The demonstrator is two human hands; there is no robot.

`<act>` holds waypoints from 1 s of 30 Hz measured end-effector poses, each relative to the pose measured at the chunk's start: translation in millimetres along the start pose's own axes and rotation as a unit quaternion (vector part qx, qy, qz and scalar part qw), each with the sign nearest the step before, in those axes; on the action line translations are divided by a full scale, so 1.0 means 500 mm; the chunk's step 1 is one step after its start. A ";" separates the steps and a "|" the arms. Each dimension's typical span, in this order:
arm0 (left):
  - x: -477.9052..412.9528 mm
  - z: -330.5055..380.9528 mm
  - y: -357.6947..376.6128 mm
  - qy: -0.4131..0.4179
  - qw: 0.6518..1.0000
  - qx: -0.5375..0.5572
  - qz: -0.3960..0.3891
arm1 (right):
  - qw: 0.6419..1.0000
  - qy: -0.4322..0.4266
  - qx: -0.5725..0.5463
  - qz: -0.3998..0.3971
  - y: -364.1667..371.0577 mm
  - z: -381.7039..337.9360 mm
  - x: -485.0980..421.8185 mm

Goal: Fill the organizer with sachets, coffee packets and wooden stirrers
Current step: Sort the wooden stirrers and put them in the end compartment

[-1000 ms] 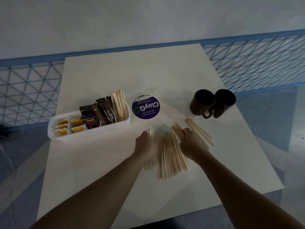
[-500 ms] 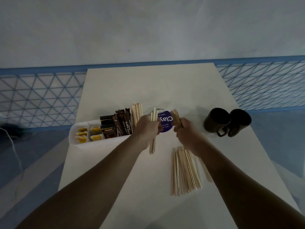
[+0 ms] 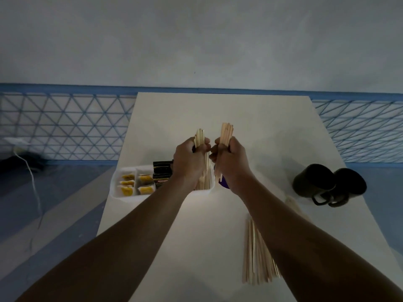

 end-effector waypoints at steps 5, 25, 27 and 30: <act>-0.008 -0.028 -0.006 -0.010 1.000 -0.008 0.014 | 1.000 -0.019 -0.012 0.016 0.024 0.009 -0.015; -0.031 -0.035 -0.006 -0.010 0.993 -0.119 0.021 | 0.982 -0.031 0.181 -0.054 0.028 0.058 -0.005; -0.034 -0.030 -0.011 0.001 0.992 -0.127 0.012 | 0.974 -0.058 0.217 -0.041 0.021 0.050 -0.007; -0.042 -0.024 -0.021 0.016 0.988 -0.151 0.013 | 0.960 -0.084 0.266 -0.021 0.012 0.040 -0.012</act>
Point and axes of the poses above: each hand's wrist, its own x-axis away from the middle knuckle, its own y-axis out of the palm, z = x × y, the point moved 3 cm from there along -x, towards the middle knuckle, and after that the axes turned 6 degrees about -z, right-handed, at the moved point
